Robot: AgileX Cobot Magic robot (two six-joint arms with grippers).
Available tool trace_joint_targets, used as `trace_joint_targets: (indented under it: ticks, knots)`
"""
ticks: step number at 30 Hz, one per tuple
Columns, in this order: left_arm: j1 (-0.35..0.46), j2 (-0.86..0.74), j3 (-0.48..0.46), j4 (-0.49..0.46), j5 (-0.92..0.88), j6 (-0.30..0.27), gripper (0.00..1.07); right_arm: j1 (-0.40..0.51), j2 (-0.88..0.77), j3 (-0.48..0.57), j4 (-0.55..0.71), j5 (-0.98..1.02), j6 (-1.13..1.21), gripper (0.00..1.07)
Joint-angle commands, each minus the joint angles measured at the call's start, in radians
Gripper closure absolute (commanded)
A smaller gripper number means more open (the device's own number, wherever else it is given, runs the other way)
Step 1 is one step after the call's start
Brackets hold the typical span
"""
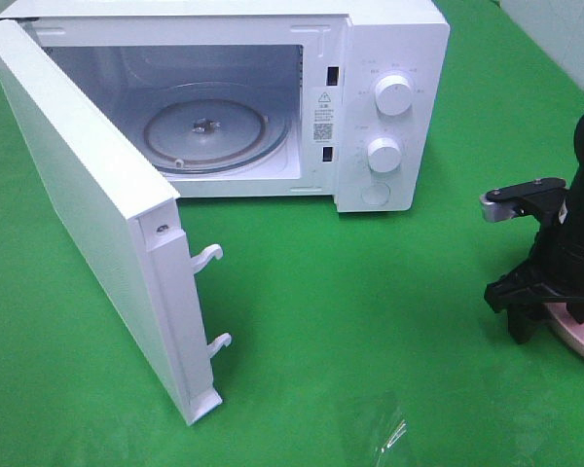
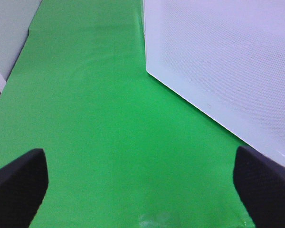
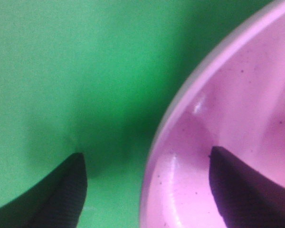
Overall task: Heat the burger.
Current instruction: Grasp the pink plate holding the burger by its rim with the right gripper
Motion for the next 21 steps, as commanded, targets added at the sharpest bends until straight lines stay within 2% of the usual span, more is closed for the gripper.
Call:
trace_joint_targets:
  ticks: [1, 2, 3, 4, 5, 6, 8, 9, 10, 21]
  knots:
    - [0.000, -0.023, 0.002, -0.002, -0.014, 0.001, 0.09, -0.003, 0.000, 0.001, -0.030, -0.013, 0.044, 0.57]
    - [0.000, -0.023, 0.002, -0.002, -0.014, 0.001, 0.09, -0.003, 0.000, 0.001, -0.030, -0.013, 0.044, 0.57]
    - [0.000, -0.023, 0.002, -0.002, -0.014, 0.001, 0.09, -0.008, 0.000, 0.001, -0.030, -0.015, 0.045, 0.66]
    - [0.000, -0.023, 0.002, -0.002, -0.014, 0.001, 0.09, -0.008, 0.000, 0.001, -0.030, -0.015, 0.045, 0.66]
    - [0.000, -0.023, 0.002, -0.002, -0.014, 0.001, 0.09, -0.013, 0.000, 0.001, -0.026, -0.015, 0.045, 0.74]
    - [0.000, -0.023, 0.002, -0.002, -0.014, 0.001, 0.09, -0.013, 0.000, 0.001, -0.026, -0.015, 0.045, 0.74]
    - [0.000, -0.023, 0.002, -0.002, -0.014, 0.001, 0.09, -0.014, 0.000, 0.001, -0.027, -0.019, 0.045, 0.99]
    - [0.000, -0.023, 0.002, -0.002, -0.014, 0.001, 0.09, -0.014, 0.000, 0.001, -0.027, -0.019, 0.045, 0.99]
    - [0.000, -0.023, 0.002, -0.002, -0.014, 0.001, 0.09, -0.014, 0.000, 0.001, -0.024, -0.020, 0.045, 1.07]
    - [0.000, -0.023, 0.002, -0.002, -0.014, 0.001, 0.09, -0.014, 0.000, 0.001, -0.026, -0.009, 0.067, 1.07]
